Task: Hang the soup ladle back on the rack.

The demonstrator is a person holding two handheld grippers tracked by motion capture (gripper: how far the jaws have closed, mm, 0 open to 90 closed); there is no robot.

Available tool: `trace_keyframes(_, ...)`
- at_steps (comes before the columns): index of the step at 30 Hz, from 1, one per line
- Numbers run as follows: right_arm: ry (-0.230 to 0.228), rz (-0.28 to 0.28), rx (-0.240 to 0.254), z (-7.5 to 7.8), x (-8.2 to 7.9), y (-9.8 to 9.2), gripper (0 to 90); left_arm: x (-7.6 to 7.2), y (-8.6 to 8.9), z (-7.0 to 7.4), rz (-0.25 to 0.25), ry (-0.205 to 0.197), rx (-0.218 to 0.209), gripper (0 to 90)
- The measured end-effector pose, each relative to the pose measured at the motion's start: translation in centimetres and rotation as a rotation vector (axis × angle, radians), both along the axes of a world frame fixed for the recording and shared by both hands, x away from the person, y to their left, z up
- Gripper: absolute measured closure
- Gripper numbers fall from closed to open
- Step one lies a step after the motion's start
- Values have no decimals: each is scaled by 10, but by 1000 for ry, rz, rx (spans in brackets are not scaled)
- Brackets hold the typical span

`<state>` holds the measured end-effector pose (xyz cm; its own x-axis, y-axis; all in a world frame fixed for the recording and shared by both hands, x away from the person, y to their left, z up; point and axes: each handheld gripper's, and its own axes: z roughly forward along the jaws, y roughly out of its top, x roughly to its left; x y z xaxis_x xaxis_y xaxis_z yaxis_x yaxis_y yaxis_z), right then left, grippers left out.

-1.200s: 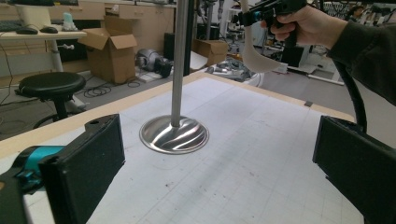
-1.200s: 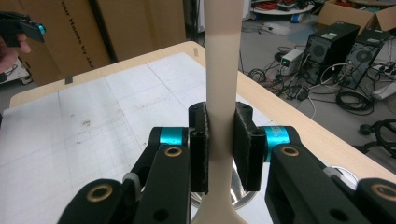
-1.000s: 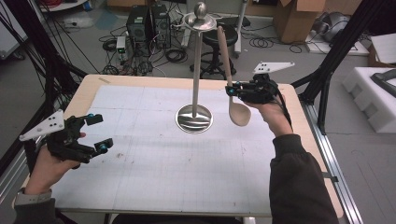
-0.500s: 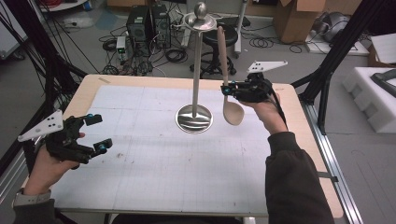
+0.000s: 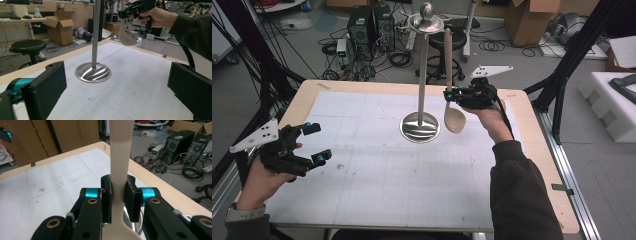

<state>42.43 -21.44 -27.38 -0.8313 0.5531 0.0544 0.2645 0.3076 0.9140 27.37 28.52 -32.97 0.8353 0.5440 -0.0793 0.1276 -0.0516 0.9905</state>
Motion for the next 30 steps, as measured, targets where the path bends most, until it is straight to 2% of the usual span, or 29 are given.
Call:
trace_keyframes(4, -7, 2, -1, -1, 2, 2, 782, -1, 1, 0, 4, -1, 0, 25)
trace_keyframes(8, -11, -18, -8, -1, 0, 2, 778, -1, 1, 0, 5, 0, -1, 25)
trace_keyframes(13, -39, -44, -23, -1, -1, 5, 755, -1, -1, 0, 2, 0, 3, 25)
trace_keyframes(18, -68, -70, -38, 2, -7, 5, 637, 0, 2, -2, 5, 11, 0, 25)
trace_keyframes(21, -70, -82, -15, 4, -10, -1, 571, 0, 4, -2, 7, 7, -4, 25)
trace_keyframes(26, -81, -103, 48, 4, -20, -9, 339, -1, 6, 1, 10, -5, -16, 25)
trace_keyframes(28, -92, -107, 41, 3, -23, -11, 280, -1, 6, 1, 13, -5, -18, 25)
trace_keyframes(30, -108, -116, 34, 2, -28, -11, 171, -1, 7, 1, 13, -6, -19, 25)
